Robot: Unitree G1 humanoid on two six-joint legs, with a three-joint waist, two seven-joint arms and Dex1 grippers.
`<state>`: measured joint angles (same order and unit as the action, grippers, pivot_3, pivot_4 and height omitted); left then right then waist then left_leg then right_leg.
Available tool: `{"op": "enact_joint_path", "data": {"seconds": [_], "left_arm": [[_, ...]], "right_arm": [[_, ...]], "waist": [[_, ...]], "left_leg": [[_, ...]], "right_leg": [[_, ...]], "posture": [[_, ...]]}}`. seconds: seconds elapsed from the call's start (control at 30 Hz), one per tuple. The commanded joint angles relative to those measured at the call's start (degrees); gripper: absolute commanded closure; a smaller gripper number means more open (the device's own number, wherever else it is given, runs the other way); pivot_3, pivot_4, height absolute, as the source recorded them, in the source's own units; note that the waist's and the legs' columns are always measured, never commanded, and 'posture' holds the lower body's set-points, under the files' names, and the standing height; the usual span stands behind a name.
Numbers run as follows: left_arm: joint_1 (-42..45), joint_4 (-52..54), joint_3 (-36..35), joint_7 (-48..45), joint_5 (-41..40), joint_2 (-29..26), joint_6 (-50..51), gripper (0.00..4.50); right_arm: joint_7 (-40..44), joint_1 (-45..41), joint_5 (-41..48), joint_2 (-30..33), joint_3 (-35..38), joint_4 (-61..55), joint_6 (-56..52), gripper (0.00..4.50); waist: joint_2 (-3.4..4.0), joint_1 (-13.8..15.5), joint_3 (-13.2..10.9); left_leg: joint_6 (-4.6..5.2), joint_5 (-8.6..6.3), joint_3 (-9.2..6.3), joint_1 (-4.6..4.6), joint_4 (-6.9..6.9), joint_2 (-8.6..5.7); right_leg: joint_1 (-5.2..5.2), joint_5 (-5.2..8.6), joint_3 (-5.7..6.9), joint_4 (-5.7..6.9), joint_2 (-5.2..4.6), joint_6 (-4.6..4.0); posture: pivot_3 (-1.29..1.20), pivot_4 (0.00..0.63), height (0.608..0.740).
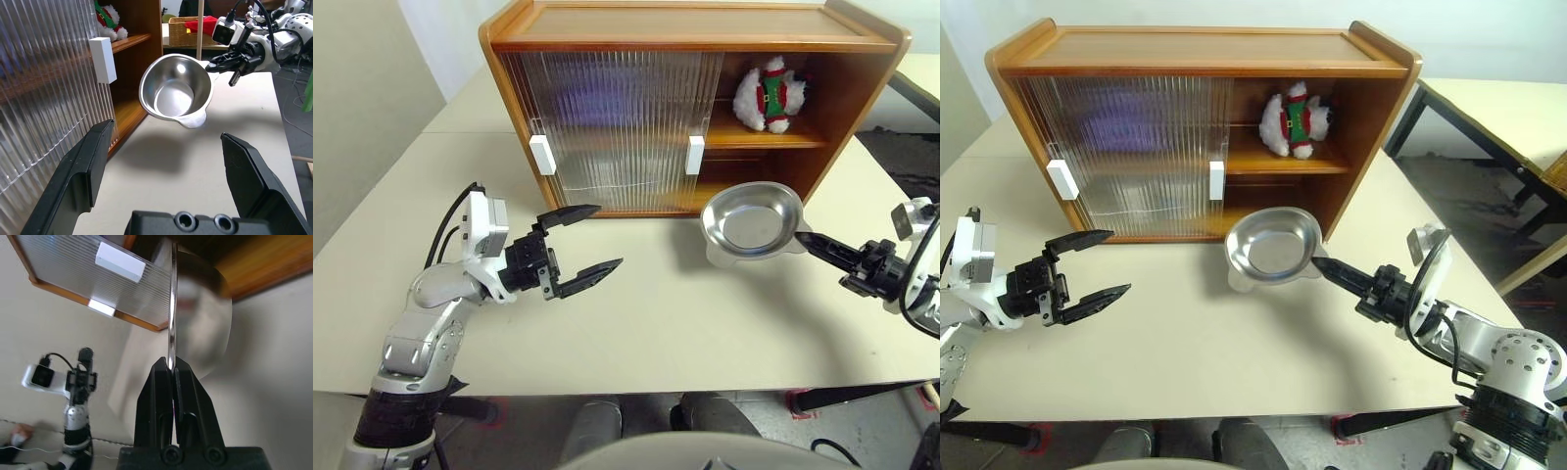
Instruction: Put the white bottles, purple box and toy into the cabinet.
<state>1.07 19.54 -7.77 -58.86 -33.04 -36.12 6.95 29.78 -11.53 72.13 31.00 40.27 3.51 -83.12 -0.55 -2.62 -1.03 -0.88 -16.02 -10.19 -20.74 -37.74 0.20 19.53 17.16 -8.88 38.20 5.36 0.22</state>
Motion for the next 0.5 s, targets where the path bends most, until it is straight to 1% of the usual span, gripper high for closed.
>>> {"op": "enact_joint_path", "data": {"seconds": [0.03,0.17,0.33,0.43,0.5], "left_arm": [[0.04,-0.21,0.07,-0.28,0.65,-0.49,-0.29,0.00],[-0.19,-0.14,-0.15,-0.28,0.56,-0.61,-0.36,0.00],[-0.41,-0.06,-0.31,-0.33,0.40,-0.67,-0.44,0.00],[-0.34,-0.16,-0.26,-0.47,0.42,-0.71,-0.54,0.00],[-0.31,-0.14,-0.20,-0.58,0.42,-0.74,-0.59,0.00]], "right_arm": [[-9.26,-2.22,5.20,-4.54,2.31,0.80,0.95,4.46],[-20.33,-3.85,10.72,-10.17,3.33,-0.31,6.48,4.46],[-32.51,-4.24,16.88,-15.31,2.14,-3.07,15.40,4.46],[-36.25,-3.18,19.65,-16.08,0.32,-4.29,18.61,4.46],[-37.31,-2.38,20.86,-15.99,-0.89,-4.65,19.97,4.46]], "waist": [[0.05,-0.01,0.02],[0.10,0.01,0.04],[0.16,-0.12,0.07],[0.21,-0.37,0.10],[0.22,-0.37,0.11]], "left_leg": [[0.01,-0.01,-0.04,-0.01,0.00,0.00],[0.03,-0.02,-0.34,-0.08,0.02,0.08],[0.08,-0.05,-0.52,-0.10,0.00,0.10],[0.11,-0.06,-0.52,-0.12,0.00,0.14],[0.12,-0.07,-0.53,-0.12,0.01,0.15]], "right_leg": [[0.03,-0.01,0.00,0.00,0.00,0.01],[0.09,-0.03,-0.01,0.00,-0.01,0.07],[0.13,-0.07,-0.05,0.00,-0.03,0.14],[0.18,-0.11,-0.05,0.00,-0.04,0.12],[0.19,-0.11,-0.04,0.00,-0.04,0.12]], "posture": [[-0.07,0.026,0.740],[-0.07,0.026,0.740],[-0.07,0.023,0.740],[-0.07,0.023,0.740],[-0.07,0.023,0.740]]}}
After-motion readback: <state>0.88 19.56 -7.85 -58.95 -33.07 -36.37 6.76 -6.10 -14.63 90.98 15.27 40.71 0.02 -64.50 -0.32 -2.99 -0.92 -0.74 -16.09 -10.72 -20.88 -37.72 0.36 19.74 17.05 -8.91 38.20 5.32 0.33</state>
